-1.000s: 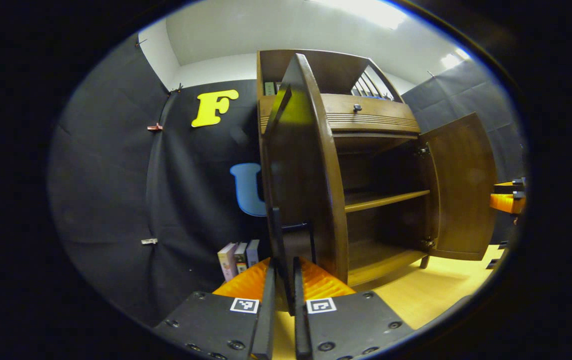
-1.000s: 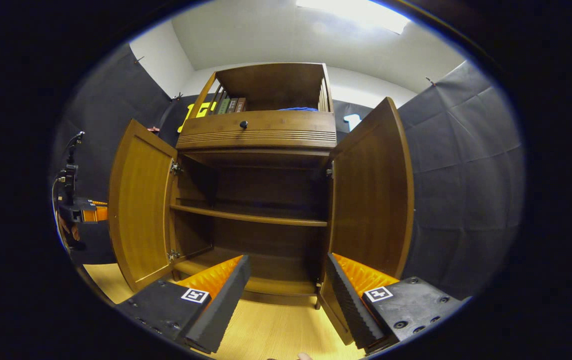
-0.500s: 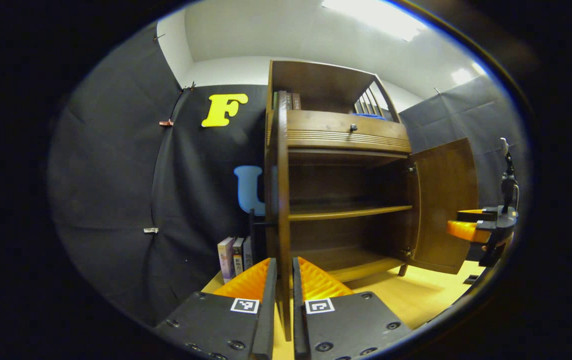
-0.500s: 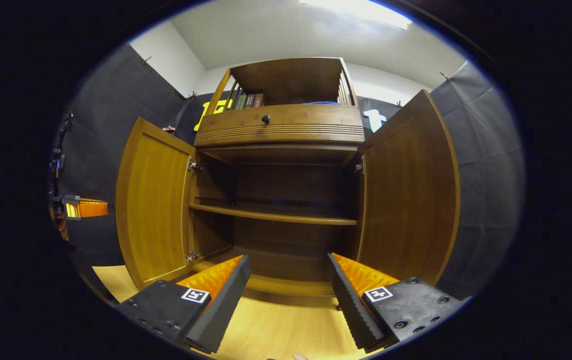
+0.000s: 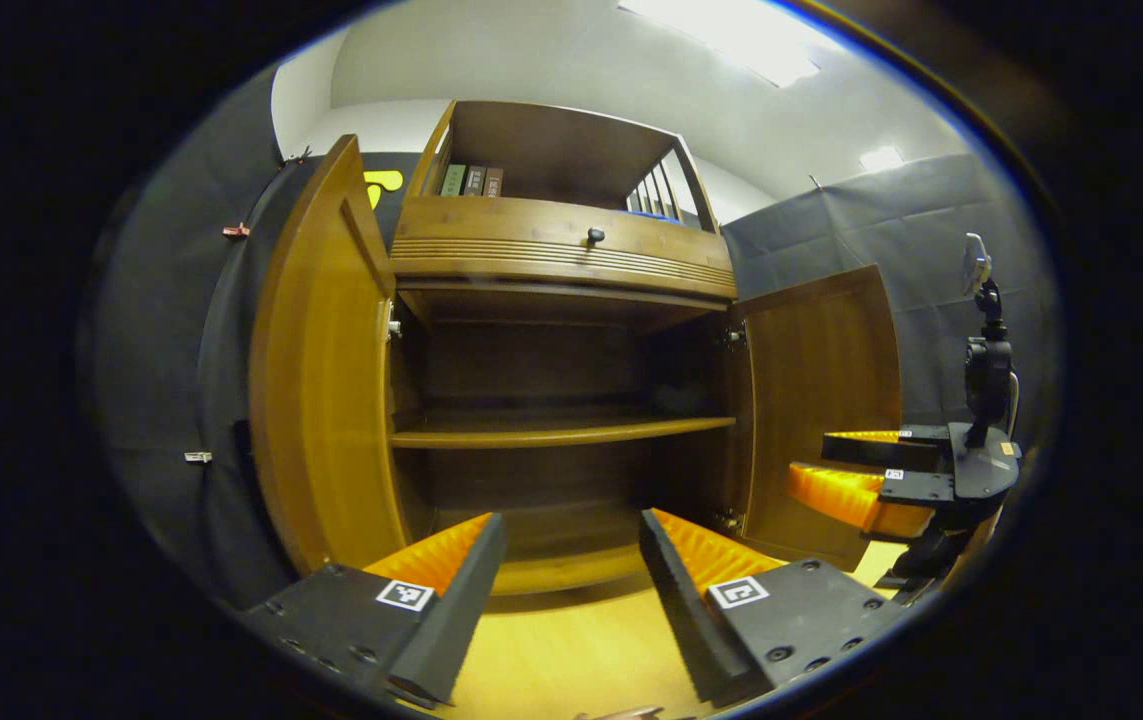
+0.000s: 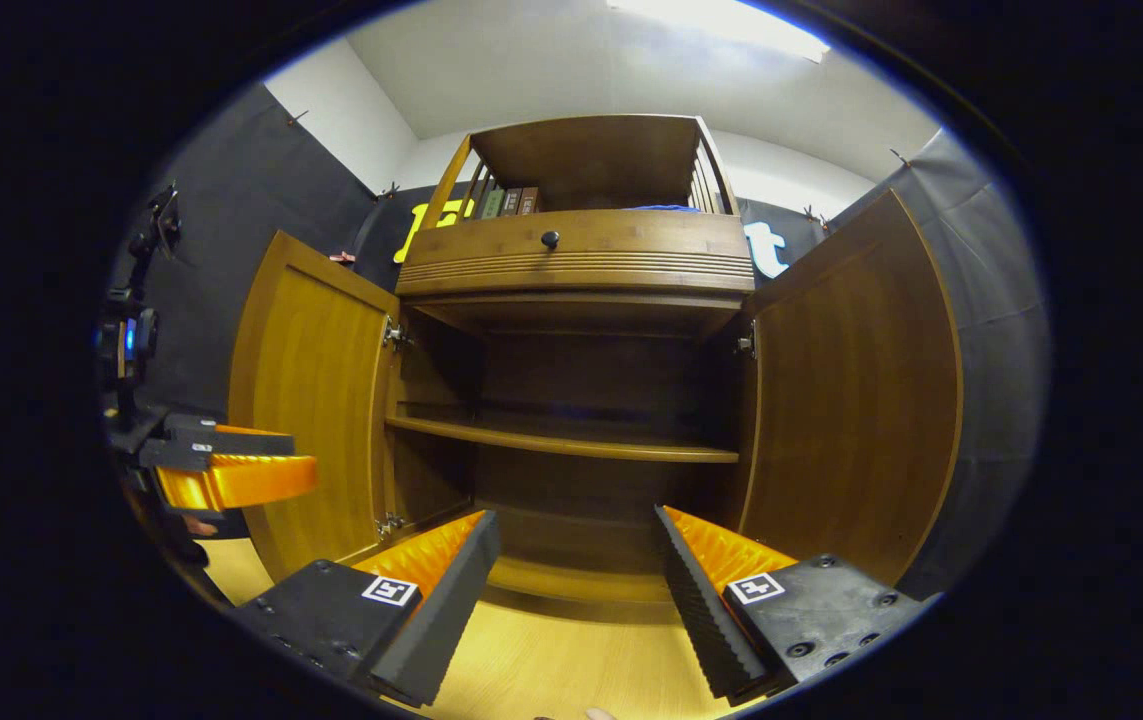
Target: Open the right door of the double-door shoe cabinet with the right hand, and open the left door with the left hand.
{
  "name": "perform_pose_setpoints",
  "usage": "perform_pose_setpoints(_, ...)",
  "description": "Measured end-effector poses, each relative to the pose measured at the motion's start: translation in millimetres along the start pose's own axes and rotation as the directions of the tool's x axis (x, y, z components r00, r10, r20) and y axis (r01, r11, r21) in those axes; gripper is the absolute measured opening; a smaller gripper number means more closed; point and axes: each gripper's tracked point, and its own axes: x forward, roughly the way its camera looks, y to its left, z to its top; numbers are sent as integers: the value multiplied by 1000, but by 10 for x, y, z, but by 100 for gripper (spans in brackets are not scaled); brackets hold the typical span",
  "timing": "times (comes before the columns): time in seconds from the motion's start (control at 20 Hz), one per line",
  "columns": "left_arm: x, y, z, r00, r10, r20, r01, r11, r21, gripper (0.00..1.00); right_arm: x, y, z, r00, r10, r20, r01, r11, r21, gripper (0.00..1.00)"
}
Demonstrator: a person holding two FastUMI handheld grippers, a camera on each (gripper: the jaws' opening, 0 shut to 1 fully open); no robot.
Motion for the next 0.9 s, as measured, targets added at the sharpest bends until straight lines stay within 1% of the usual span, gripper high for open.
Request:
perform_pose_setpoints(0.05, 60, 28, 12, 999, 29, 14, -30, 1000, 3, 94, 19, -16, 20, 1000, -6, 7, 6, 1000, 5, 96)
perform_pose_setpoints(0.1, 95, 53, 37, 998, 59, 19, -59, 998, 13, 99, 36, -30, 27, 1000, -12, 8, 12, 1000, 12, 96)
perform_pose_setpoints(0.15, 147, 69, 40, 996, 85, 22, -85, 996, 28, 96, 64, -31, 21, 1000, -16, 8, 15, 1000, 18, 96)
perform_pose_setpoints(0.2, 193, 69, 46, 995, 96, 25, -97, 994, 42, 99, 76, -27, 21, 1000, -13, 8, 13, 1000, 24, 96)
perform_pose_setpoints(0.25, 223, 35, 35, 995, 96, 23, -97, 994, 47, 96, 91, -34, 31, 1000, -13, 9, 13, 999, 31, 96)
perform_pose_setpoints(0.35, 275, -32, 22, 997, 75, 18, -75, 996, 45, 99, 121, -58, 41, 1000, -17, 10, 17, 999, 35, 95)
perform_pose_setpoints(0.4, 299, -50, 25, 998, 68, 16, -69, 997, 39, 96, 141, -77, 40, 1000, -20, 7, 19, 999, 32, 97)
perform_pose_setpoints(0.45, 330, -51, 27, 998, 67, 15, -67, 997, 34, 99, 155, -83, 42, 1000, -19, 3, 19, 999, 27, 97)
perform_pose_setpoints(0.5, 343, -49, 37, 997, 70, 14, -70, 997, 34, 99, 176, -78, 50, 1000, -16, 5, 16, 1000, 25, 97)
perform_pose_setpoints(0.55, 348, -32, 38, 997, 77, 15, -78, 996, 36, 96, 185, -77, 58, 1000, -13, 7, 12, 1000, 26, 97)
perform_pose_setpoints(0.6, 359, -9, 62, 996, 89, 21, -90, 995, 37, 96, 191, -64, 73, 1000, -6, 11, 6, 1000, 27, 97)
perform_pose_setpoints(0.65, 367, 4, 72, 995, 96, 25, -97, 995, 37, 96, 202, -52, 94, 1000, 0, 17, 0, 1000, 27, 99)
perform_pose_setpoints(0.7, 372, 11, 82, 995, 101, 28, -101, 994, 32, 96, 220, -53, 116, 1000, 1, 23, -2, 1000, 26, 98)
perform_pose_setpoints(0.75, 370, 14, 83, 995, 100, 29, -101, 995, 25, 96, 227, -65, 135, 1000, -1, 31, 0, 1000, 26, 97)
perform_pose_setpoints(0.8, 372, 13, 84, 995, 98, 29, -98, 995, 16, 99, 240, -74, 149, 999, -3, 35, 3, 1000, 24, 97)
perform_pose_setpoints(0.9, 376, 42, 90, 994, 103, 28, -103, 995, -1, 99, 245, -71, 159, 999, -3, 38, 2, 1000, 24, 97)
